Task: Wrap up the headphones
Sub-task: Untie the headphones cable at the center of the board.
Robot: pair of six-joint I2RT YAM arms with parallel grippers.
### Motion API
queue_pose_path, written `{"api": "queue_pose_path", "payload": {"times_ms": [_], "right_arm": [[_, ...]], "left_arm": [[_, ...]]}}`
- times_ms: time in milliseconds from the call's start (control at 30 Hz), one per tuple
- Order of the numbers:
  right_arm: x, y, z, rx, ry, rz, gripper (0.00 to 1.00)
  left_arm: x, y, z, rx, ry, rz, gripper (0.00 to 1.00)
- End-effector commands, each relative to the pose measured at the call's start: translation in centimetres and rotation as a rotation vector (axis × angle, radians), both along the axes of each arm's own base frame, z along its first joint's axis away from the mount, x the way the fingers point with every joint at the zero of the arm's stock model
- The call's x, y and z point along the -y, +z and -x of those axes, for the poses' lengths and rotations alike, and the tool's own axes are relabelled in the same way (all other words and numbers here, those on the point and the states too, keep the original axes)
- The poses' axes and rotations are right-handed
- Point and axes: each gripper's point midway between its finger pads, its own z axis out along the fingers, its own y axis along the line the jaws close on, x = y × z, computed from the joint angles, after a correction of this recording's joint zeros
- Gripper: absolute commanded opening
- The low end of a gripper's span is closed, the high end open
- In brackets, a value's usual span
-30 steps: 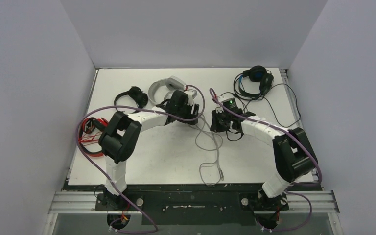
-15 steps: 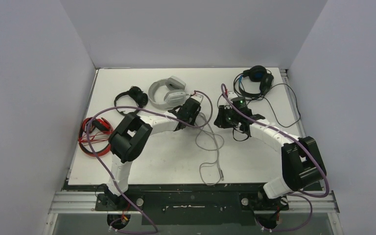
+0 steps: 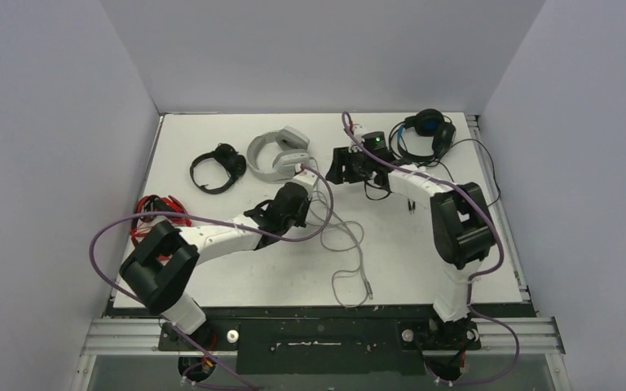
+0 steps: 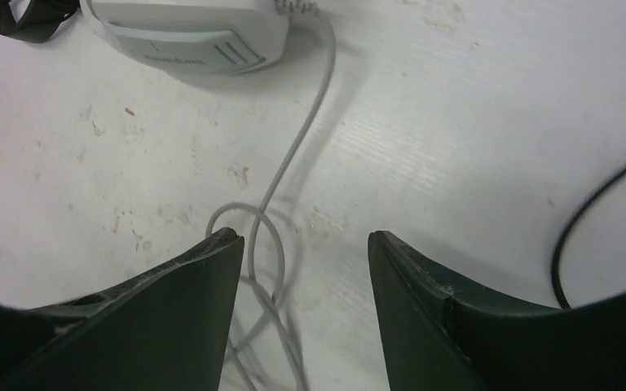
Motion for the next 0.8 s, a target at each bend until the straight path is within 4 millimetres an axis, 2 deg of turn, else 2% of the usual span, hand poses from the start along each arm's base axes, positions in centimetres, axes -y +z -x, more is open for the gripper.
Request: {"api": "queue_pose_path", "payload": {"times_ms": [0,133,233,300,367,467,500,600,633,767], "right_arm": [[-4.8,-0.6,-1.3,0.035,0.120,0.005,0.59],[-7.2,-2.5,-2.1,0.020,0.108,0.012,0.61],[-7.9,-4.1,-2.5,-0.010,0.072,0.030,0.61],[-7.7,-5.6,-2.4,-0.049,0.048,0.083,0.57],[-7.0,-6.6,-2.8,-0.064,0.005,0.145,0.46],[-4.4,-6.8,-4.2,-0.058,-0.094,0.184,0.10],[-3.2,-6.5,-4.9,-0.059,-0.128,0.183,0.04],[1.2,-5.5,-7.2,-0.056,-0.220,0.161,0.02],[3.0,-5.1,-8.2,-0.046,-0.254,0.156,0.02],[7.6,-4.1,-10.4,-0.027,-0.344,0.213,0.02]], "left_arm": [[1.8,5.0,-0.1,0.082,-0.033,0.178,0.00],[1.4,5.5,0.6,0.074,-0.041,0.197,0.00],[1.3,6.0,1.0,0.070,-0.051,0.205,0.00],[1.3,6.7,1.1,0.076,-0.053,0.212,0.00],[1.0,7.6,1.2,0.087,-0.047,0.214,0.00],[-0.4,9.4,1.7,0.090,-0.016,0.188,0.00],[-1.2,10.1,2.0,0.084,0.000,0.168,0.00],[-4.4,13.4,2.7,0.105,0.093,0.105,0.00],[-6.1,14.5,2.8,0.126,0.146,0.072,0.00],[-12.8,19.6,4.2,0.204,0.339,-0.051,0.00]]}}
